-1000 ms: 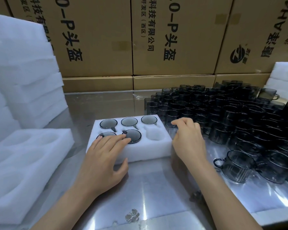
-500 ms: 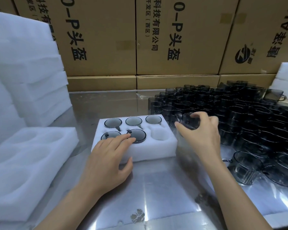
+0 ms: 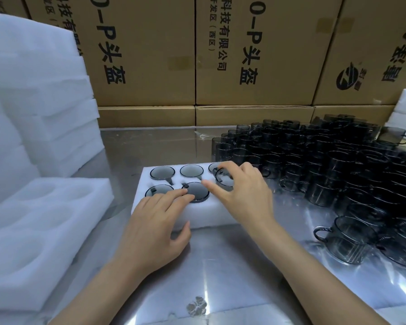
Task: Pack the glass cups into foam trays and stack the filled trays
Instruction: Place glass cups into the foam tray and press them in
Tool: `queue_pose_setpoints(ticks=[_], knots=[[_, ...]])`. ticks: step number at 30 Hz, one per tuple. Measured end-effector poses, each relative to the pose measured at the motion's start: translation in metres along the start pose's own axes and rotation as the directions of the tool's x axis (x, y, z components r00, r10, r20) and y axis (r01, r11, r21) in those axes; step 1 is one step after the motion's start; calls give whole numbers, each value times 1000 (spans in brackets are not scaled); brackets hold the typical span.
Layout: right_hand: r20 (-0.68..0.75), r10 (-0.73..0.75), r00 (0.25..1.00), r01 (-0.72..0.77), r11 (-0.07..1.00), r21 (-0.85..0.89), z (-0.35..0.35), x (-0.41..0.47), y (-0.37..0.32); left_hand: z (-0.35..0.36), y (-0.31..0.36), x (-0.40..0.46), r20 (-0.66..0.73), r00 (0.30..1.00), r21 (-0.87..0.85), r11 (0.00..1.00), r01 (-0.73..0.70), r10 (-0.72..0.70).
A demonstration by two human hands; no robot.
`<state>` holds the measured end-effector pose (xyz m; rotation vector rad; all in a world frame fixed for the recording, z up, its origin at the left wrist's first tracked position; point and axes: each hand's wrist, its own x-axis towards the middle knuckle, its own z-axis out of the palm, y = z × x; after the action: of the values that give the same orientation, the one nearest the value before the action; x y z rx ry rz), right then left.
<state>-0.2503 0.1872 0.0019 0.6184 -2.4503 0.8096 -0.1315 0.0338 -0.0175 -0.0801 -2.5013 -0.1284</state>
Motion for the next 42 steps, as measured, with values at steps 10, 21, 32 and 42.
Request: queue_pose_setpoints(ticks=[10,21,32,42], knots=[[81,-36,996,31,997,66,-5,3,6,1,0,-1,7,1000,1,1000,-1,1],[-36,-172,984,176,943,282,-31,-8,13,0,21,14,3,994,-48,993,-108,108],[440,-116,890,121,993,17,-19,-15,15,21,32,30,-10,986,2,986,-169,169],[320,-199,926,204,979,20,-12,-26,14,21,52,0,85,981,118,980,161,-172]])
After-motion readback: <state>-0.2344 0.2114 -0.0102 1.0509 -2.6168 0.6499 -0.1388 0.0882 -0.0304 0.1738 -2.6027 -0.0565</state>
